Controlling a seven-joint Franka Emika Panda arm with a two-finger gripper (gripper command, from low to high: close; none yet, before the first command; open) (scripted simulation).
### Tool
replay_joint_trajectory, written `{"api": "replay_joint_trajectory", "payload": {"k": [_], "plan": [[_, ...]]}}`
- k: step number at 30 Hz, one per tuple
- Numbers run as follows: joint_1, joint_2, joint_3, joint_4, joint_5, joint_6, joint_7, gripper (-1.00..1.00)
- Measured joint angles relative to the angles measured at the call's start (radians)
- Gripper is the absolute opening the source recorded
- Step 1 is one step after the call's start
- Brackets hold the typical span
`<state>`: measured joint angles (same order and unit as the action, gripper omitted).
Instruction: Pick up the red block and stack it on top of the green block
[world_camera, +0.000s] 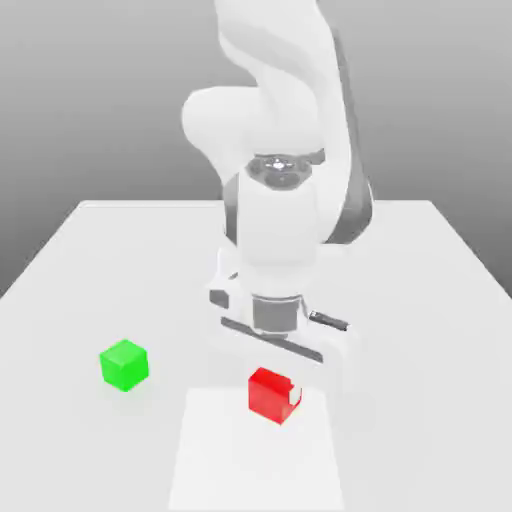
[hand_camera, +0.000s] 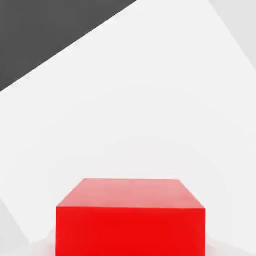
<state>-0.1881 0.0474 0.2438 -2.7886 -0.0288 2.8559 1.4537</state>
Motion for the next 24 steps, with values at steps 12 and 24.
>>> {"api": "replay_joint_trajectory", "payload": {"k": [12,24], "plan": [[-0.099,-0.099,-0.043,-0.053,-0.007,-0.077,0.151,-1.00],[-0.348,-0.226,-0.149,-0.117,-0.032,-0.140,0.647,-1.00]]}}
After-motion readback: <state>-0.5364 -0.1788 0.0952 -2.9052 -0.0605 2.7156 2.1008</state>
